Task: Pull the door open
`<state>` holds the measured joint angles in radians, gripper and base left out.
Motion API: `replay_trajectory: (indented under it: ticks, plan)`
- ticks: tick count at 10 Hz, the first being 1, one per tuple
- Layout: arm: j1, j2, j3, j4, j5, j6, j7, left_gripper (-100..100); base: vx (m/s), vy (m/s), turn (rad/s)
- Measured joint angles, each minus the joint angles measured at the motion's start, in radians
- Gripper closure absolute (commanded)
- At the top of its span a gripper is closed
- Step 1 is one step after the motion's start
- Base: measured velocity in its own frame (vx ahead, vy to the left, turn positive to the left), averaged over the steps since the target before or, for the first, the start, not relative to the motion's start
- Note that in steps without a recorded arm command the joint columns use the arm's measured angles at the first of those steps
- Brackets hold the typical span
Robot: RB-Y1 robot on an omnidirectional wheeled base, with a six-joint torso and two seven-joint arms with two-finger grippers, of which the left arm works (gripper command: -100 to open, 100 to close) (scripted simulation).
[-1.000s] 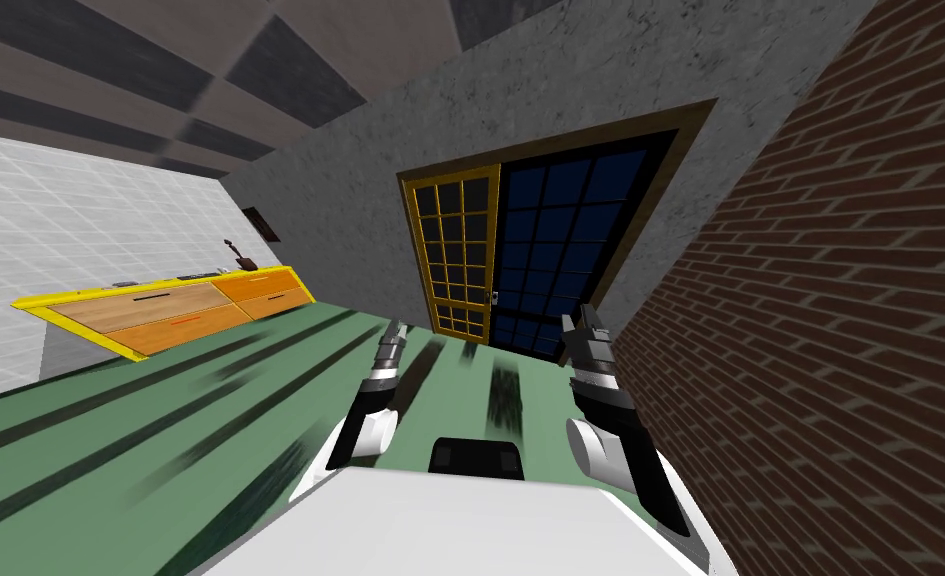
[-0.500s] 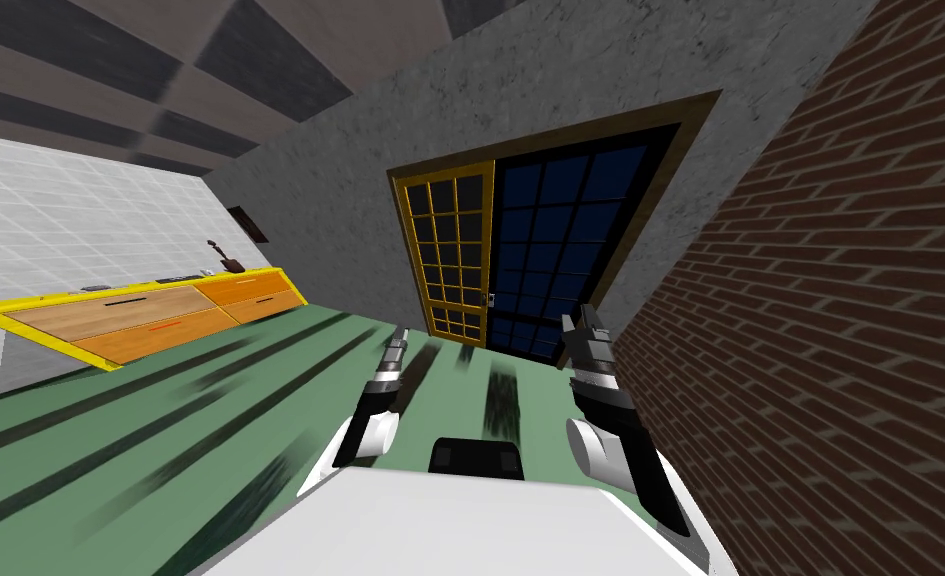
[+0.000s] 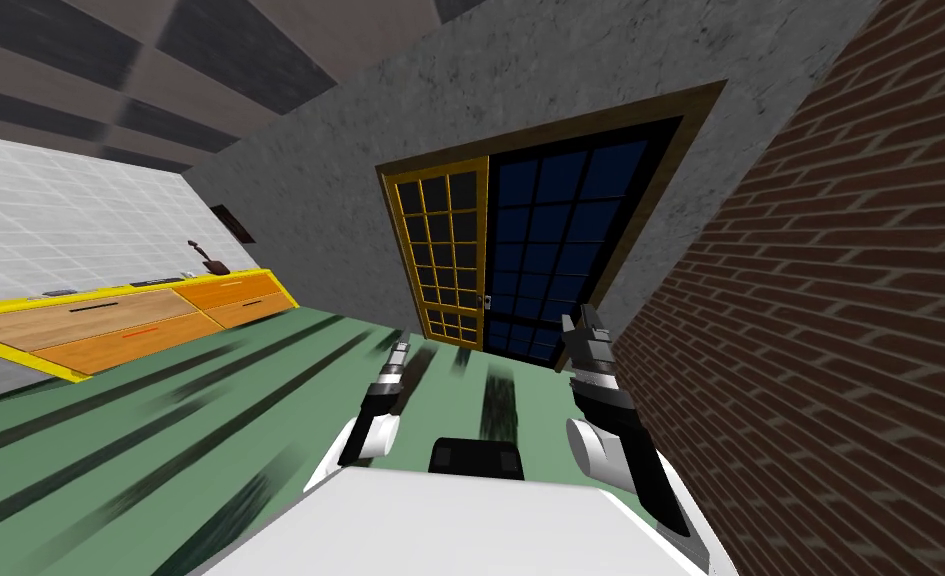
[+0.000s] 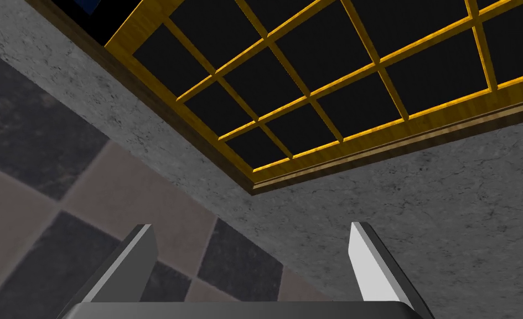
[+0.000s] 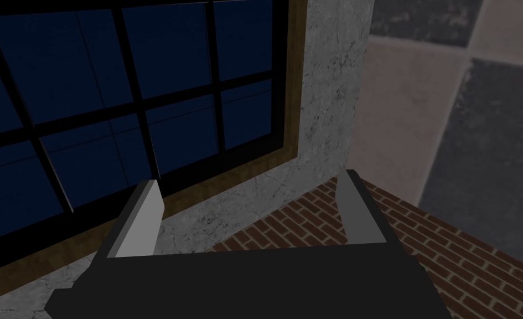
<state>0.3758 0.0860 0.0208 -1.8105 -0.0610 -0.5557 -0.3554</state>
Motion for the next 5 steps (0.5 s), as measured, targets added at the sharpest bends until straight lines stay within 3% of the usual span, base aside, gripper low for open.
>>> replay_trajectory:
  ticks: [5]
  plan:
    - [-0.026, 0.004, 0.010, 0.096, -0.039, -0.022, -0.110, -100, 0.113, -0.064, -0.031]
